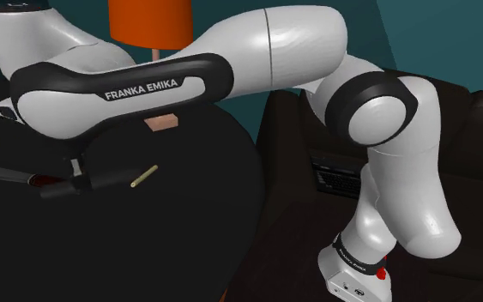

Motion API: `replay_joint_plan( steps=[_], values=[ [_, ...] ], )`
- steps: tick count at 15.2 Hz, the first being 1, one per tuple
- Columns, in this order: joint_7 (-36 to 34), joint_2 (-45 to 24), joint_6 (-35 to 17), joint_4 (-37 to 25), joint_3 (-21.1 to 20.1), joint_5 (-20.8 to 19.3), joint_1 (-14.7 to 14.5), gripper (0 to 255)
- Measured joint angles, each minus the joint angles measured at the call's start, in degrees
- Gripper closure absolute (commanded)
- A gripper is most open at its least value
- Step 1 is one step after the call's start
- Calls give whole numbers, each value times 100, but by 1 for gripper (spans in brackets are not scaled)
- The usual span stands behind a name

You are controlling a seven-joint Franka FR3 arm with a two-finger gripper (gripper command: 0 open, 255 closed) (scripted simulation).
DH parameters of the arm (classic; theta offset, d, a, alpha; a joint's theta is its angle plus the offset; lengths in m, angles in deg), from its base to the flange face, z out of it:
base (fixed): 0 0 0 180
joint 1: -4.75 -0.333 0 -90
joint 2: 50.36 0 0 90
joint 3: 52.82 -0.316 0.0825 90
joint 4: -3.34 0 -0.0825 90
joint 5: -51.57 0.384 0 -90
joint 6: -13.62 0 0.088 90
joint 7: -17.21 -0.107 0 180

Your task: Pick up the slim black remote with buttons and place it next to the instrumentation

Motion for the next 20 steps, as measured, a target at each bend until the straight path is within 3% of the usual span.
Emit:
replay_joint_plan(
  steps=[5, 20],
  values=[
    [-427, -815, 492, -1276, -63, -79, -417, 255],
    [-543, -1064, -415, -611, -54, -116, -442, 255]
  ],
)
